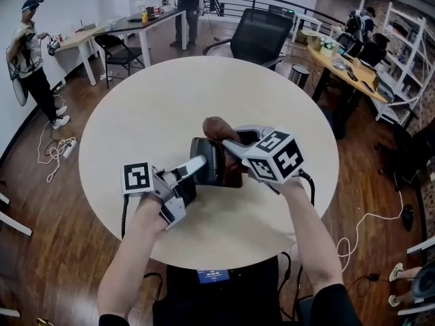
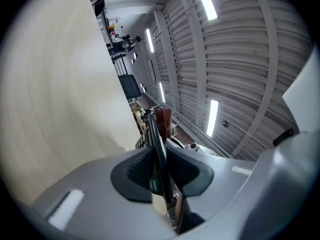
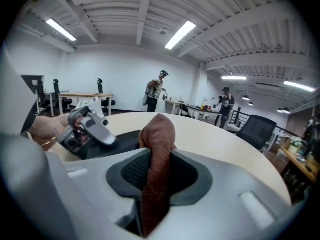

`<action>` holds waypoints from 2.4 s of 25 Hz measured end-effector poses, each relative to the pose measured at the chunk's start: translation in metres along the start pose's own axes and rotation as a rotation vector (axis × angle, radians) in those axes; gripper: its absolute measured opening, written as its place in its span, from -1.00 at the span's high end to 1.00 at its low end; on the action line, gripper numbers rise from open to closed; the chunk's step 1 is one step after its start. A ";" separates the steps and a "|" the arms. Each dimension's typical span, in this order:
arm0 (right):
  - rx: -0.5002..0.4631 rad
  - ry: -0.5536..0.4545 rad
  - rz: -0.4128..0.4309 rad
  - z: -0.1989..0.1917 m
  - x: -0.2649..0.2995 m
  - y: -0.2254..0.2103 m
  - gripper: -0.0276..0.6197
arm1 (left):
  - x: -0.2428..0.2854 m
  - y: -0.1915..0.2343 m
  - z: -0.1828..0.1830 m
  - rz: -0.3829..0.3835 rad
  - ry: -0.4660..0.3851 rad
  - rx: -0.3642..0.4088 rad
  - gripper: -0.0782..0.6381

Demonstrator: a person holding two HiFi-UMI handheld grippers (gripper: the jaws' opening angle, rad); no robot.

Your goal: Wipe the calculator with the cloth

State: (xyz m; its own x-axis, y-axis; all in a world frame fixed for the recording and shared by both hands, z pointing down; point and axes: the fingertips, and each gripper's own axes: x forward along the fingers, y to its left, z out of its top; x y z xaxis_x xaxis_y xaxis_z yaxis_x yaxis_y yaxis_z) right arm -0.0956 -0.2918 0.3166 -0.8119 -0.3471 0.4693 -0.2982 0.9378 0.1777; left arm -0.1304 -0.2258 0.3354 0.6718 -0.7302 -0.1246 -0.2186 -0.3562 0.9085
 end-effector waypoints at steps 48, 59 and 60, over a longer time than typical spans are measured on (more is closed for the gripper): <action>-0.193 0.308 0.253 0.024 0.008 0.049 0.61 | 0.004 -0.014 0.026 -0.309 -0.162 -0.124 -0.04; -0.333 0.387 0.400 -0.004 -0.031 0.110 0.61 | 0.005 -0.013 0.030 -0.319 -0.181 -0.124 -0.08; -0.328 0.380 0.396 -0.004 -0.035 0.107 0.61 | 0.005 -0.014 0.029 -0.319 -0.179 -0.121 -0.08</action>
State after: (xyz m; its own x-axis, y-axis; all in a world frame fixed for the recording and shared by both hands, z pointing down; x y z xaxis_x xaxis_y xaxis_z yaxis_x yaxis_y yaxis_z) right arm -0.0975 -0.1799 0.3225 -0.5765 -0.0087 0.8171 0.2056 0.9662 0.1554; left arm -0.1446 -0.2419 0.3104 0.5557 -0.6878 -0.4670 0.0742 -0.5185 0.8519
